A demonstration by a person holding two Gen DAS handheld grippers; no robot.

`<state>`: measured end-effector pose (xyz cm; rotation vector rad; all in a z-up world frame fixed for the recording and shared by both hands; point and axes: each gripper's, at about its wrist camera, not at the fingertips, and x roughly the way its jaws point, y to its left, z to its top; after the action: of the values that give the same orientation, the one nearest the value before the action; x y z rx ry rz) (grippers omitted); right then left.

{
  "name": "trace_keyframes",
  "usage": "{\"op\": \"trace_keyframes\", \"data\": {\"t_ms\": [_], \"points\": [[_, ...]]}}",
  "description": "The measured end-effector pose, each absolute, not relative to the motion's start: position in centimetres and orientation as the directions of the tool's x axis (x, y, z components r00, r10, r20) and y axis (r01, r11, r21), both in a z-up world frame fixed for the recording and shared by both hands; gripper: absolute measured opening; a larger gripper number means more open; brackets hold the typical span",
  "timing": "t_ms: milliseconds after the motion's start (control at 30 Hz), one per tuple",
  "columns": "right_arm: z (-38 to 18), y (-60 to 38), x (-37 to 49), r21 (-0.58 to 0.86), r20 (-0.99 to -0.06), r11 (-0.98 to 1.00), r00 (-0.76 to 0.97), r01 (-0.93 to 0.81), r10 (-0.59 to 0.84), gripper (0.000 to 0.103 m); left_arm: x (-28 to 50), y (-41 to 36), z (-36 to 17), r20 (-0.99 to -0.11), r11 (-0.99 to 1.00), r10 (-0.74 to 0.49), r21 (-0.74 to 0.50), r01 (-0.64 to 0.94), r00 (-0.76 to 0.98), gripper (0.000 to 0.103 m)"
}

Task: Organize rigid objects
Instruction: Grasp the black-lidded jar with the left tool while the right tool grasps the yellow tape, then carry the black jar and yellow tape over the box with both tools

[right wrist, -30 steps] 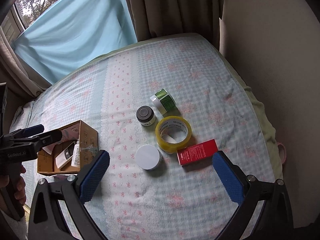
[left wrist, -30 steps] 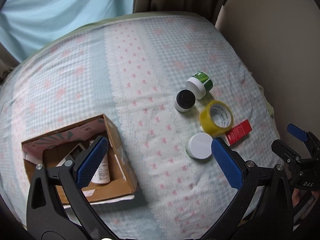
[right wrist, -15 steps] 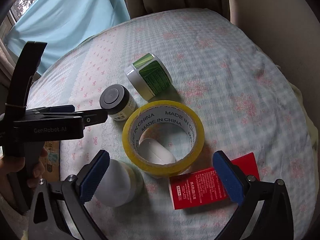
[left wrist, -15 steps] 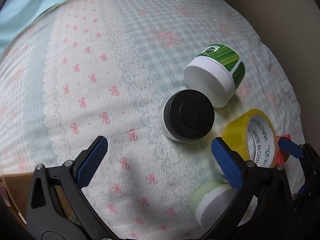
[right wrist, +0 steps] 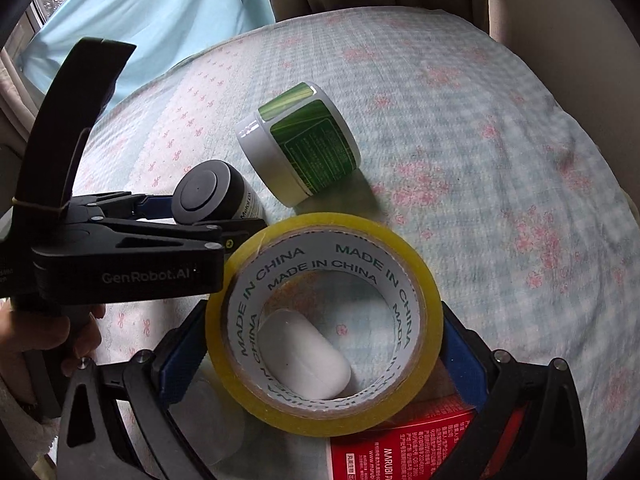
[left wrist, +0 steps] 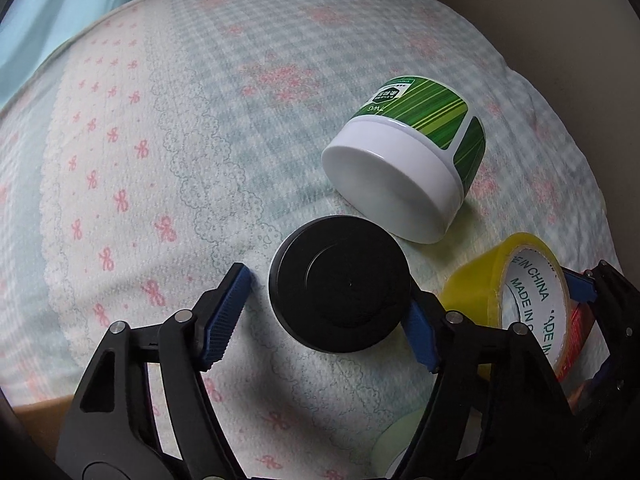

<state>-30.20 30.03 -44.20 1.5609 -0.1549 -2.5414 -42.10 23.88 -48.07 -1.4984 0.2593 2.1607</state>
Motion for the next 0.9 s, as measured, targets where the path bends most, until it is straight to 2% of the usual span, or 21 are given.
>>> {"op": "trace_keyframes", "data": {"t_ms": [67, 567, 900], "points": [[-44.3, 30.0, -30.2, 0.176, -0.879, -0.982, -0.438, 0.072, -0.189, 0.100, -42.1, 24.1, -47.9, -0.911, -0.856, 0.308, -0.140, -0.497, -0.274, 0.055], [-43.8, 30.3, -29.5, 0.160, -0.883, -0.983, -0.432, 0.085, -0.181, 0.097, -42.0, 24.1, -46.8, -0.913, -0.864, 0.282, -0.108, -0.493, -0.294, 0.055], [-38.4, 30.2, -29.6, 0.131, -0.866, -0.987, -0.475, 0.088, -0.157, 0.097, -41.1, 22.3, -40.6, -0.890, -0.873, 0.316, -0.138, -0.468, -0.328, 0.055]]}}
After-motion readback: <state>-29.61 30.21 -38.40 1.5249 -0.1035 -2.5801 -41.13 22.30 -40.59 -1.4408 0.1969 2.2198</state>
